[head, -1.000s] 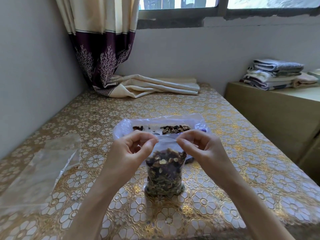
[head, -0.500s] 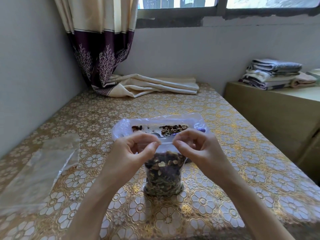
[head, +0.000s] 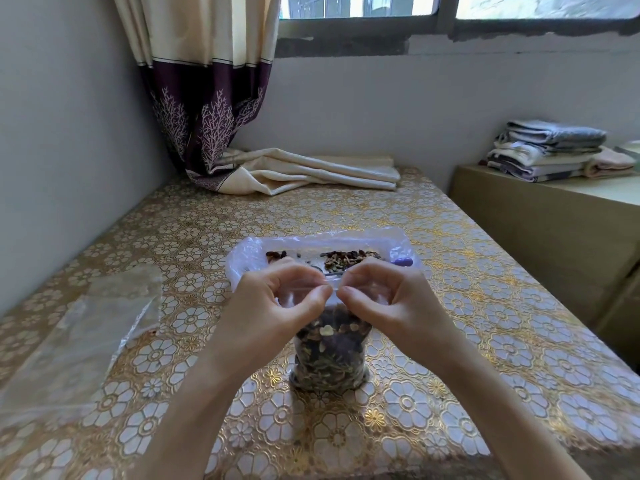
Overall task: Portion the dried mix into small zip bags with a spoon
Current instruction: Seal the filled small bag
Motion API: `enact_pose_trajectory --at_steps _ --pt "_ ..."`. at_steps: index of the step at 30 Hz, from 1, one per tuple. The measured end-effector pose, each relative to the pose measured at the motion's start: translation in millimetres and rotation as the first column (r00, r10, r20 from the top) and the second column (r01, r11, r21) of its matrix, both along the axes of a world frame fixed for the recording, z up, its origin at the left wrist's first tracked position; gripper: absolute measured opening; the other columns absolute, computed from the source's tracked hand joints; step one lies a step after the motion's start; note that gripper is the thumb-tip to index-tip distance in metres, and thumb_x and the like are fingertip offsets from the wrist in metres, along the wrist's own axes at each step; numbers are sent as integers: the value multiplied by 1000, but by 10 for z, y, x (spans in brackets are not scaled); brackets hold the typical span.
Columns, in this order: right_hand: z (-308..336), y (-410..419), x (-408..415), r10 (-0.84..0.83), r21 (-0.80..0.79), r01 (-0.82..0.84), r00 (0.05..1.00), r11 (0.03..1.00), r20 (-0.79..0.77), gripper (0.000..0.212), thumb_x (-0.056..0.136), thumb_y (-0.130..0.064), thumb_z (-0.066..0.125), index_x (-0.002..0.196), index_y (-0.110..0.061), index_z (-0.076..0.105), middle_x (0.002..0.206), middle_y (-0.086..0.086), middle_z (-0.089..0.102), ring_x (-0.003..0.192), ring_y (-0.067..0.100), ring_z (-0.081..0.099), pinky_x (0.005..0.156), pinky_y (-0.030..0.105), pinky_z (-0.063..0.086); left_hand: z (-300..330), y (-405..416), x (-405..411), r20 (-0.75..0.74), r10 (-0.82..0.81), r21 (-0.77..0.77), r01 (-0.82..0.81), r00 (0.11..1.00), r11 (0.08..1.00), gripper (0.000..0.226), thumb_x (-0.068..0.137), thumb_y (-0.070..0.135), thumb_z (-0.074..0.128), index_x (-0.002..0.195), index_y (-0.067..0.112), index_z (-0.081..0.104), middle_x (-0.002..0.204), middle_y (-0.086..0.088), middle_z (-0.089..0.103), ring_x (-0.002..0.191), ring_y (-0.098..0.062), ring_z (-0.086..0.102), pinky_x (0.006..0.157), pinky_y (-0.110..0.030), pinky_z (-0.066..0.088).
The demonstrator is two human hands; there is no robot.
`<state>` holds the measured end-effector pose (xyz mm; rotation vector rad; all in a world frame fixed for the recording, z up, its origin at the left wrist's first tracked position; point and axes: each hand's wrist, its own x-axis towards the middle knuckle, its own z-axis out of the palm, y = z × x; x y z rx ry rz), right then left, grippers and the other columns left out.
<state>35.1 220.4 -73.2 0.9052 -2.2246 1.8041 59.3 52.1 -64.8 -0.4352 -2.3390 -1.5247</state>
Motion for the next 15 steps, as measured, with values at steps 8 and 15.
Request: enact_pose_trajectory --at_steps 8,15 --pt "55 -29 -3 -49 49 53 996 997 -74 11 78 4 68 77 -7 68 72 -5 64 67 -3 57 63 8 41 52 26 2 -98 -14 -108 3 995 994 3 77 8 70 80 10 69 72 4 63 64 10 57 58 -3 38" --pt "104 0 -6 -50 94 59 995 994 -90 17 77 4 68 72 -12 67 66 -13 62 64 -6 57 59 5 39 99 0 11 -109 -15 -167 -4 994 986 8 76 5 70 76 12 69 62 14 59 61 12 54 57 -2 37"
